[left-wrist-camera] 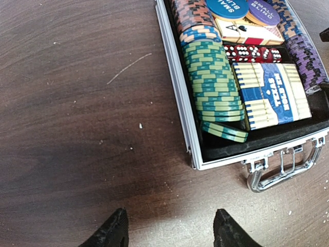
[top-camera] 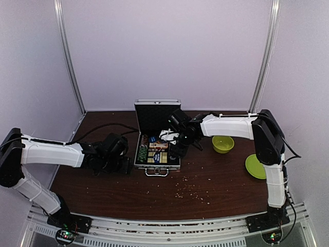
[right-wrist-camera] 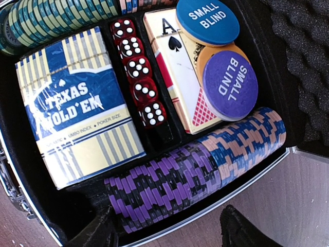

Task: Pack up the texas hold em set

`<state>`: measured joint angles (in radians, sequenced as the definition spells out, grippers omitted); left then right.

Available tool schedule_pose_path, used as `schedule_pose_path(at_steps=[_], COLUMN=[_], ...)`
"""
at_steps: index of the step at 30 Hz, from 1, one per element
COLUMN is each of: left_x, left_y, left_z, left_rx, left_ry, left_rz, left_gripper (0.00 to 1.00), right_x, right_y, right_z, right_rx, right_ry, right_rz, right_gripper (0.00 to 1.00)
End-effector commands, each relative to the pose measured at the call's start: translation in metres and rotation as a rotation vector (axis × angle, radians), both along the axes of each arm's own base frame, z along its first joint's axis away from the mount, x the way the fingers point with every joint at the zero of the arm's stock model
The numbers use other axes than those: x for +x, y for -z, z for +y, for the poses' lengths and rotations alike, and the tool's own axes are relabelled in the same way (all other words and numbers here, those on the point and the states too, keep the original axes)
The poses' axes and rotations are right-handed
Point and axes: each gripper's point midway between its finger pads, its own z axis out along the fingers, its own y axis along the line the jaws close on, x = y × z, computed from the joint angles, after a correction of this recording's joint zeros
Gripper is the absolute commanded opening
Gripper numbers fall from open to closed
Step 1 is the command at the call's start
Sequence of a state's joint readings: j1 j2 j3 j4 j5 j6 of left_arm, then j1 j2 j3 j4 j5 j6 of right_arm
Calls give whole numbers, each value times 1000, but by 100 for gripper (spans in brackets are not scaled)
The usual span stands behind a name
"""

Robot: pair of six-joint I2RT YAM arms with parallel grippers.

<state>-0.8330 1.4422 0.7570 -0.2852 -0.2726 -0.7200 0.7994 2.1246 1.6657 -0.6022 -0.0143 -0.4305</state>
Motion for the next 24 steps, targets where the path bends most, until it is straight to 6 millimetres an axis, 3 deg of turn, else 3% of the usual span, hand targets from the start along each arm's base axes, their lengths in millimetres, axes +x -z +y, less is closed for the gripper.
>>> schedule_pose_path(at_steps=[1, 8, 15, 20, 24], left_x=[5, 6, 3, 4, 13], left_y=[-6, -6, -15, -38, -68], left_z=[-5, -5, 5, 19, 27], left_rx=[-22, -21, -8, 2, 7], left_ry=[-2, 0, -17, -30, -42], left_rz=[-22, -22, -42, -119, -195], left_gripper=[58, 58, 58, 60, 65], right_x=[6, 3, -16, -32, -27], right_y=[-19, -33, -59, -76, -99], right_z=[-3, -3, -14, -44, -73], right_rx=[41, 65, 89, 109, 199], right_ry=[24, 20, 5, 39, 129], right_rz=[-14, -13, 1, -5, 8], right_gripper=[68, 68, 68, 68, 68])
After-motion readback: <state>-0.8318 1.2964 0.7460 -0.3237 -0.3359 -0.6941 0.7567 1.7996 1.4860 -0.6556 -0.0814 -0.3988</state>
